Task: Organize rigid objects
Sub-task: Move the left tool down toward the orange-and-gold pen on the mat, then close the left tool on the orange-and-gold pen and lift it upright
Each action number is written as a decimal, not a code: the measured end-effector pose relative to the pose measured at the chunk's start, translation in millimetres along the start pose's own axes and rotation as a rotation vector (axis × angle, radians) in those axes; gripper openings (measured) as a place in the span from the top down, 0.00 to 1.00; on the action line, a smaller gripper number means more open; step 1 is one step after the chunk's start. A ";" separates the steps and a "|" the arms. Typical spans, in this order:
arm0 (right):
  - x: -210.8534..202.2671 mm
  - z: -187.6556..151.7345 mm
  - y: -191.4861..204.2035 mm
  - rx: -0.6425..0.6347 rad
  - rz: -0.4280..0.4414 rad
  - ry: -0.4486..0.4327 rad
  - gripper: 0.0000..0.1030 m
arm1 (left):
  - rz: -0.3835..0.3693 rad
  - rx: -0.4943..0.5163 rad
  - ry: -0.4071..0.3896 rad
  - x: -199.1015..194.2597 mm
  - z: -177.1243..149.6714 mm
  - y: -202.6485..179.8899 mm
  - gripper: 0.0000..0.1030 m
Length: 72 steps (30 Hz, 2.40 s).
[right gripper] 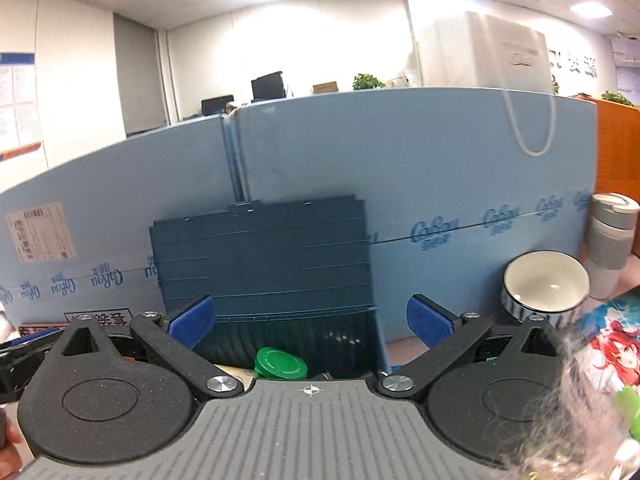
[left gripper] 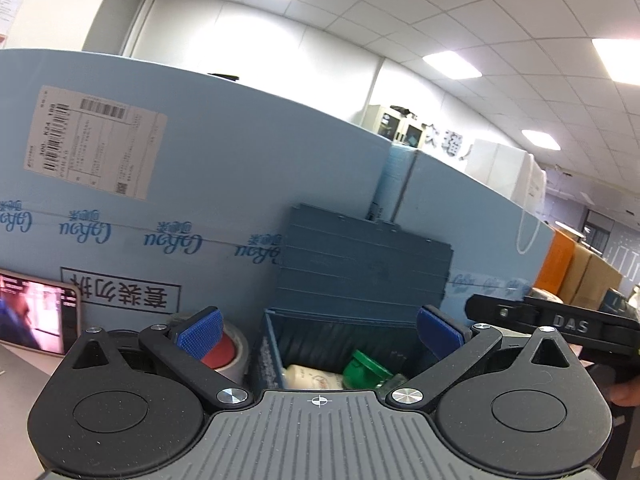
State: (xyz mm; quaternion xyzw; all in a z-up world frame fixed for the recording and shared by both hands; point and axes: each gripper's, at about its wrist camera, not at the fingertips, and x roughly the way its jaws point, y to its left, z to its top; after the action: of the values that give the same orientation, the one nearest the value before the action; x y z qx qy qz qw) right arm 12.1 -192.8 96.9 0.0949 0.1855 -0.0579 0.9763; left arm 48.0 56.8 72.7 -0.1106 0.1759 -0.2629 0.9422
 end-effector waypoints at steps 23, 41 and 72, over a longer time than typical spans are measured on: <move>-99.3 -63.9 -117.5 0.179 -0.036 -0.134 0.00 | -0.282 0.084 0.042 -23.3 -19.2 -67.6 0.00; -74.2 -103.1 -167.2 0.404 0.039 -0.152 0.00 | -0.224 0.246 0.287 24.7 -101.8 -124.3 0.00; -66.2 -117.6 -178.8 0.472 0.089 -0.073 0.00 | -0.266 0.479 0.420 21.3 -141.9 -133.1 0.86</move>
State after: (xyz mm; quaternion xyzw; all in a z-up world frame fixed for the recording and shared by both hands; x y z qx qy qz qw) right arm -116.9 -337.7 -15.1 0.3264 0.1269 -0.0602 0.9347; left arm -51.0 -82.4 -22.7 0.1484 0.2834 -0.4345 0.8419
